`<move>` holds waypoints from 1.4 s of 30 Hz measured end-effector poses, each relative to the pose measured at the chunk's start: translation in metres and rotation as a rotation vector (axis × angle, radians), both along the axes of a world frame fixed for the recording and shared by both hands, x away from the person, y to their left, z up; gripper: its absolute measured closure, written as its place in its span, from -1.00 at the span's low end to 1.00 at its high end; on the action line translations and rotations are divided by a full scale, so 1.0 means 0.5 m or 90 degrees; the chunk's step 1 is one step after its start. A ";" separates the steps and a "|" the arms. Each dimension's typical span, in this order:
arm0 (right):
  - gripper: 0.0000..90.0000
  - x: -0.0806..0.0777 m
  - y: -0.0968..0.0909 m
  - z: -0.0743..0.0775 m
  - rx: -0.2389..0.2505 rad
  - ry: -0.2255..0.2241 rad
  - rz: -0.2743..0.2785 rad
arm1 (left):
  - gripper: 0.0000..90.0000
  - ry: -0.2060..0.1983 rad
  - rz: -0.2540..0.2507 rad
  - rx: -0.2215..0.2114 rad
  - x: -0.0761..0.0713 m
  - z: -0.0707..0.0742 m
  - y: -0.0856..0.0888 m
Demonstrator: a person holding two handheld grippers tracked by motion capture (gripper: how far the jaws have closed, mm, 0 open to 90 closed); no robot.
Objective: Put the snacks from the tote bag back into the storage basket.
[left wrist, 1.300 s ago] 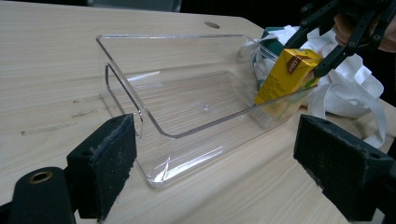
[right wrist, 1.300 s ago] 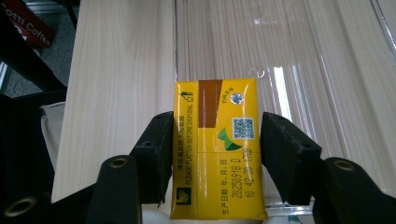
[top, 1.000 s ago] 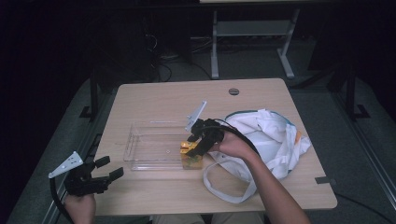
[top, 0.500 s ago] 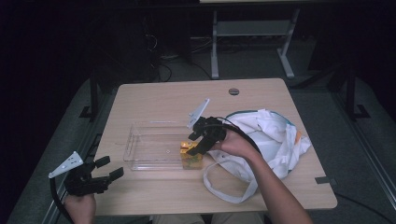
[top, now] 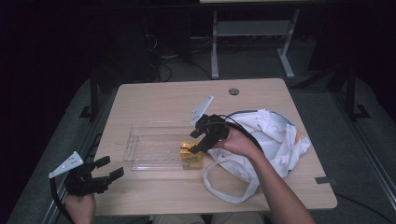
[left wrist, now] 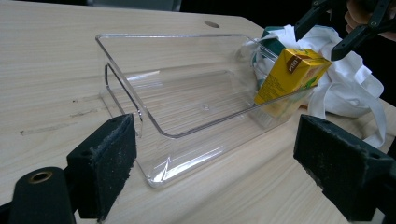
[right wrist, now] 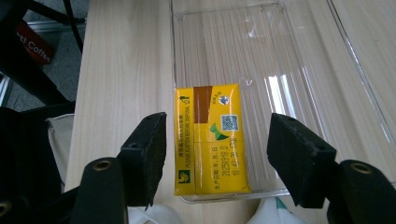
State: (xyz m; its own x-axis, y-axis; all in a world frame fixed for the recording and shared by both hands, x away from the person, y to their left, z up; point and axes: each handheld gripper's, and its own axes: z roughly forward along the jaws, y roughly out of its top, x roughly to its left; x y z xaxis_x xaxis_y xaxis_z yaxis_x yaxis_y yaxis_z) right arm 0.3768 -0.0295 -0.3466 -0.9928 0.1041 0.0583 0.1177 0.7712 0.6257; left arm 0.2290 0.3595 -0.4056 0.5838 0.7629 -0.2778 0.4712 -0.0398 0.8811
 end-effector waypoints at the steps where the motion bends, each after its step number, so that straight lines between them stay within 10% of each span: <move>1: -0.18 0.000 -0.002 0.002 0.002 0.001 -0.002 | -0.72 0.001 0.001 -0.002 0.000 0.000 0.000; 42: -0.17 0.008 -0.071 0.037 0.024 -0.015 -0.048 | -0.72 0.002 0.003 -0.002 -0.001 0.000 0.000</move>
